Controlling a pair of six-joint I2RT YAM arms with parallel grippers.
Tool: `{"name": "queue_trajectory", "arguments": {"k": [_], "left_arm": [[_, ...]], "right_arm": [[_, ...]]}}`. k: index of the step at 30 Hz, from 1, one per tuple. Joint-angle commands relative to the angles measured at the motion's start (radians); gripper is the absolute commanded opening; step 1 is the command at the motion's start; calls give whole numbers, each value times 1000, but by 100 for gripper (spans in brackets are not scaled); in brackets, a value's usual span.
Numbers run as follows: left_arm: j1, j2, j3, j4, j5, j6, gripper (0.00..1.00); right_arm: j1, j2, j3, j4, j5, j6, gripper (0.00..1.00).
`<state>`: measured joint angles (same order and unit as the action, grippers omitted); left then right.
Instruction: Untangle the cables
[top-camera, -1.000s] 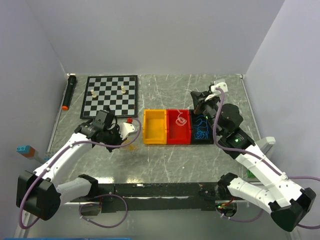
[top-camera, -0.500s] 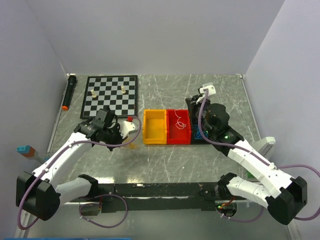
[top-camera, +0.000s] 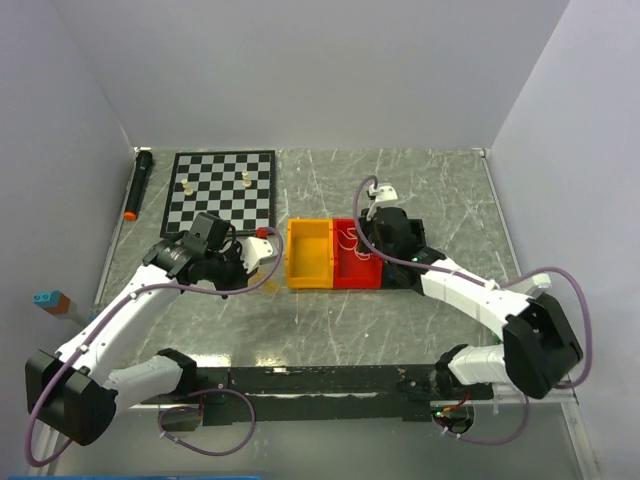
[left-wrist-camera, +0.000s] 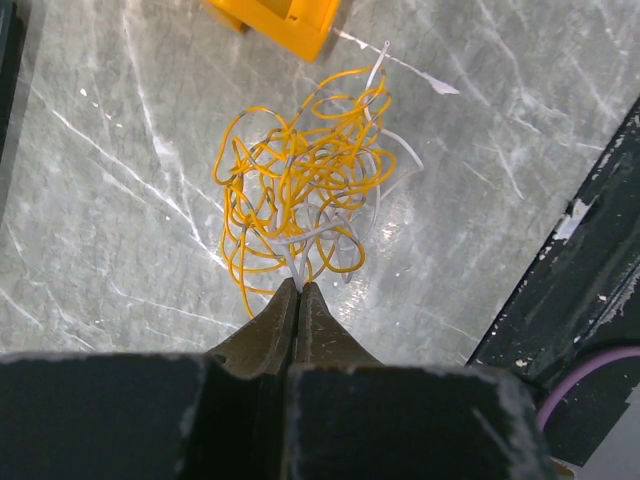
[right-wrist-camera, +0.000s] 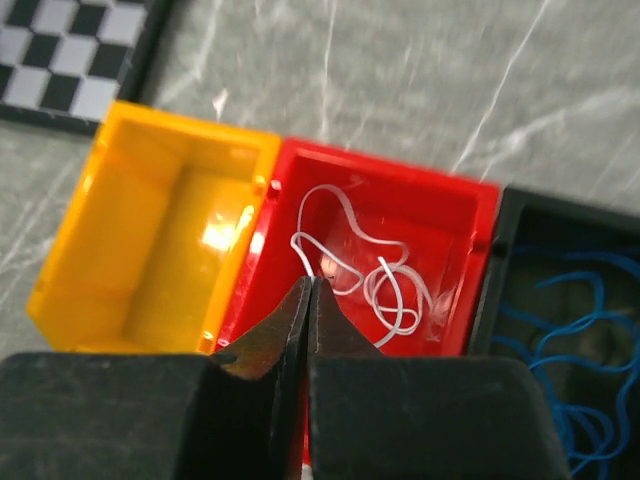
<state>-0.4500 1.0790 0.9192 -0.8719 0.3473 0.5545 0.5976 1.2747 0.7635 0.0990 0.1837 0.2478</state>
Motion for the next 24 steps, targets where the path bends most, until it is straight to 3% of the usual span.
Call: {"name": "queue_trajectory", "arguments": {"k": [1,13,14,16,24], "left_arm": [[-16,-33,44,-16,30,-25,1],[-39,-30,58,-19,38,-41,1],[-39,-31,63,-22,41,-42,1],[-39,-37,69,-29,47,-45,1],[-42,-60,52,16,119,-73,1]], "right_arm": [[-1,66,0,-1,-33,114,0],[4,268,71,4,-70,153,0],[4,281,86,-13,-76,154,4],[5,252,86,-16,-98,160,21],[96,-119,-36,73,-139,74,65]]}}
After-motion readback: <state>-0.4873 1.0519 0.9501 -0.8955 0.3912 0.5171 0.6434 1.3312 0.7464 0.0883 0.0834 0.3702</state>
